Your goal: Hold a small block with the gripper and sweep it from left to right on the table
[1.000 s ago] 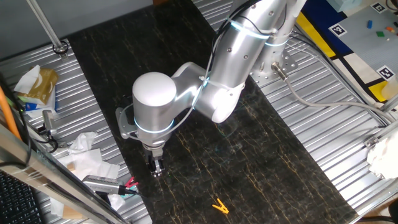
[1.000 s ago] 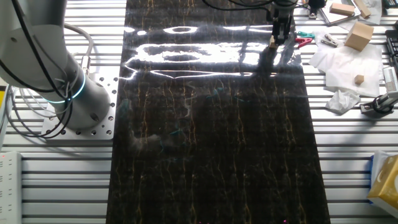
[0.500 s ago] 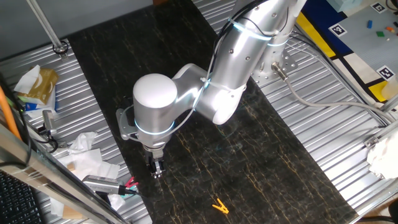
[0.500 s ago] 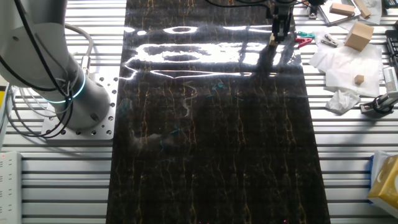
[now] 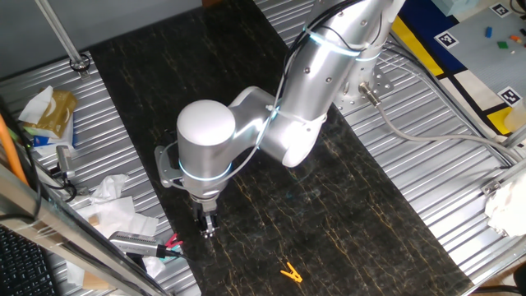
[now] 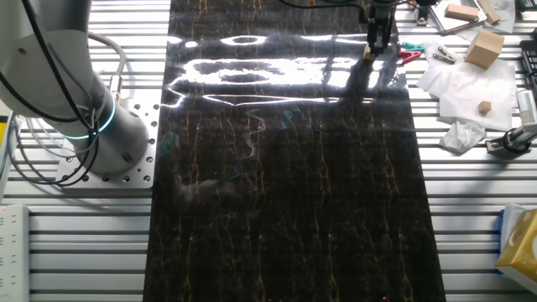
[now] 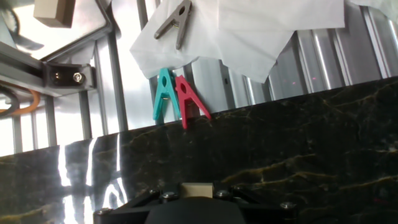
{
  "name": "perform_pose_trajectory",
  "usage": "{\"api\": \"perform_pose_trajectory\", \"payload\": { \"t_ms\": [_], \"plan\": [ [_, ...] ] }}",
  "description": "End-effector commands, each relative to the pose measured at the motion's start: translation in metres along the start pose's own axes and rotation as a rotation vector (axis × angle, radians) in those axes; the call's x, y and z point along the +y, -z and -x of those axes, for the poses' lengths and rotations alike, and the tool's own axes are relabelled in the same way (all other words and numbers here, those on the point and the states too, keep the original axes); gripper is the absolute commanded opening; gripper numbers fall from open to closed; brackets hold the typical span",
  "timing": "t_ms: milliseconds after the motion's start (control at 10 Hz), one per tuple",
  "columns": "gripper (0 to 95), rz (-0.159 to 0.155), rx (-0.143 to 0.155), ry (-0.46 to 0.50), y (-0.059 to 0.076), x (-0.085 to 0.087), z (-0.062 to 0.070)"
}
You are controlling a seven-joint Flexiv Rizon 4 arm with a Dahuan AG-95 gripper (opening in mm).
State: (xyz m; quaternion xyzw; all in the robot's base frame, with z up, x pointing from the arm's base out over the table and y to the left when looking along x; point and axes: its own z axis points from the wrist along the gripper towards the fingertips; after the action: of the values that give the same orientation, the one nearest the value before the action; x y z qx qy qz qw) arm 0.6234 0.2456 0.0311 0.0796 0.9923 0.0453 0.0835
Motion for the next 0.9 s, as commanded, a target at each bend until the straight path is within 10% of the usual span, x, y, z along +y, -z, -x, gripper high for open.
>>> {"api": "perform_pose_trajectory", "payload": {
  "t_ms": [100, 900],
  "plan": [
    [19.0, 0.000, 0.000, -0.005, 0.000, 0.002, 0.000],
    [19.0, 0.005, 0.001, -0.050, -0.002, 0.028, 0.001]
  ]
}}
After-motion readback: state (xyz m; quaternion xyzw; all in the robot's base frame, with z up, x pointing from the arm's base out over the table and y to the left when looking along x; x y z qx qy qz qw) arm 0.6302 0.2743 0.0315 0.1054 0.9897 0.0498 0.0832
